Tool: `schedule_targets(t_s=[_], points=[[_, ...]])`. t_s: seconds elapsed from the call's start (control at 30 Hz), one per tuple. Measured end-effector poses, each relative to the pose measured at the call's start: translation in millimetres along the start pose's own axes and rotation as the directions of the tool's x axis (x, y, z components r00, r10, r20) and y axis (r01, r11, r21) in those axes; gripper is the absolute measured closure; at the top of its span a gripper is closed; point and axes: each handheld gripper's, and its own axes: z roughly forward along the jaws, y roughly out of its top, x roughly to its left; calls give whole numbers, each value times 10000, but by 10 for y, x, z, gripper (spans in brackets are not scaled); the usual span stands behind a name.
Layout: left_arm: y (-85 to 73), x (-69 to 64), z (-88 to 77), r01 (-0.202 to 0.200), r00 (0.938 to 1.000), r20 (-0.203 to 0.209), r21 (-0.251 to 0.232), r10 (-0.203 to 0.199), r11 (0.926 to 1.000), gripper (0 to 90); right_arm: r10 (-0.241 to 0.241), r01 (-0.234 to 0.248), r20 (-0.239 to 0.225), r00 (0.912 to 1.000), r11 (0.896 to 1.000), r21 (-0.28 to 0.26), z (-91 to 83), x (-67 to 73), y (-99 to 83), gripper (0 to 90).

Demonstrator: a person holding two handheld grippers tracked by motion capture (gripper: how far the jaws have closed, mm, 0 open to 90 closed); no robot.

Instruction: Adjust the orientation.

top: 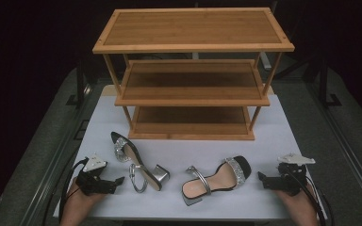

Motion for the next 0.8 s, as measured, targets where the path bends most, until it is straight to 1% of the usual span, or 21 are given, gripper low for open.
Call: schedule_targets(t_s=[0.3, 0.4, 0.43, 0.5, 0.53, 0.67, 0.7, 0.8], points=[[1, -2, -2, -13, 10000, -18, 9, 13, 10000, 77, -5, 5, 9, 10000, 10000, -20, -1, 1, -2, 0], [2, -4, -11, 59, 10000, -47, -1, -59, 10000, 83, -5, 5, 8, 10000, 10000, -21, -1, 1, -2, 0], [0, -4, -22, 81, 9999, -65, -19, -81, 10000, 93, -2, 2, 9, 10000, 10000, -20, -1, 1, -2, 0], [-4, 1, -53, 110, 9998, -175, -22, -110, 9999, 150, -4, 4, 7, 10000, 10000, -16, 0, 1, -1, 0], [-5, 7, -66, 111, 9997, -233, 1, -111, 9999, 150, -1, 1, 6, 10000, 10000, -14, 0, 1, -1, 0], [-1, 72, -111, 340, 9992, -181, -178, -344, 9993, 154, 3, -3, 1, 10000, 10000, -7, 0, 1, -1, 0], [-1, 72, -111, 340, 9992, -181, -178, -344, 9993, 154, 0, 0, 2, 10000, 10000, -7, 0, 0, -1, 0], [76, 109, -174, 379, 9991, -156, -532, -388, 9979, 214, -3, 3, 3, 10000, 10000, -18, 0, 0, -2, 0]])
